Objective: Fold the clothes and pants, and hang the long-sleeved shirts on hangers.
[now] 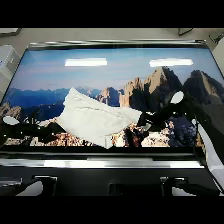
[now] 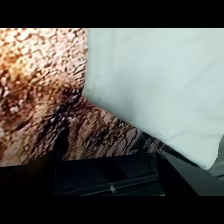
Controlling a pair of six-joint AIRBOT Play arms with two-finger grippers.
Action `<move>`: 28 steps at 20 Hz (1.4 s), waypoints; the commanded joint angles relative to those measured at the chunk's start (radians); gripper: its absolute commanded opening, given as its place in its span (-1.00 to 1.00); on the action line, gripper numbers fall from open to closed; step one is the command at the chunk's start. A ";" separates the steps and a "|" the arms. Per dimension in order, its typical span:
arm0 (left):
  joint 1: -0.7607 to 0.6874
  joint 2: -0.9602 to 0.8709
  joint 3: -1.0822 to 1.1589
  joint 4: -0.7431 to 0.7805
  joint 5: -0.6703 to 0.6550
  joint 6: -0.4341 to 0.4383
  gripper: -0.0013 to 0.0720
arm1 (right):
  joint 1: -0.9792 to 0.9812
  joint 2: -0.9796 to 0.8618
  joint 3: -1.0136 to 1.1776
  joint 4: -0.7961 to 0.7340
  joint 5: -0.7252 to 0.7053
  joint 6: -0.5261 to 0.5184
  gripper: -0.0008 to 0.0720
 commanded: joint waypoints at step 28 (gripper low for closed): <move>-0.133 0.428 0.312 -0.531 0.442 0.158 -0.90 | 0.086 0.156 0.335 0.245 -0.380 -0.237 -0.85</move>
